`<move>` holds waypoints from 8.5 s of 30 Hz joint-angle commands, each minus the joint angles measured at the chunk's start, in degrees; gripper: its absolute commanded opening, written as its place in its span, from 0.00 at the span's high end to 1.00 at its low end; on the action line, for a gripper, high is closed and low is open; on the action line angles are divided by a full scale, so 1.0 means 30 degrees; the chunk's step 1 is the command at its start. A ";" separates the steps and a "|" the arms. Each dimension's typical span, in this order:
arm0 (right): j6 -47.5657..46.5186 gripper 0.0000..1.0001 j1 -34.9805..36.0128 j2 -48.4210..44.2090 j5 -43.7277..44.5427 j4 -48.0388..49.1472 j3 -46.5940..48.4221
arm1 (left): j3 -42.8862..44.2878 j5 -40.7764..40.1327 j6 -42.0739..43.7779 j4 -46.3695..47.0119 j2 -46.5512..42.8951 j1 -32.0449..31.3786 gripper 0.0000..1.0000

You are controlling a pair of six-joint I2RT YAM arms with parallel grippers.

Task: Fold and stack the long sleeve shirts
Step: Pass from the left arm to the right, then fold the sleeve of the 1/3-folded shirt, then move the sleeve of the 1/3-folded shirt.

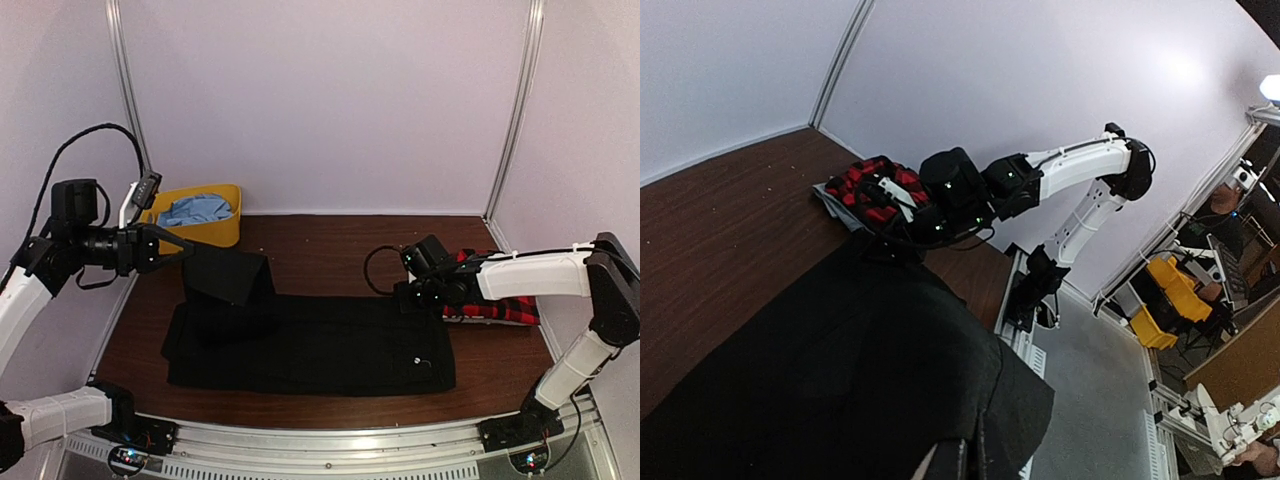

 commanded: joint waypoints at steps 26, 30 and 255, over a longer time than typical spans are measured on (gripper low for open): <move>-0.6027 0.46 0.2787 -0.1007 -0.3623 0.3309 0.0324 | -0.4784 -0.1563 -0.5594 1.1089 0.8722 -0.1075 1.00; -0.7556 0.41 0.4257 -0.1083 -0.3346 0.3397 0.1058 | -0.4246 -0.1802 -0.5646 1.1405 1.0517 -0.1997 1.00; -0.1494 0.54 -0.7222 0.3224 -1.6568 0.4880 -0.1392 | -0.5085 -1.5909 -0.3394 0.8610 1.0961 -0.2853 0.25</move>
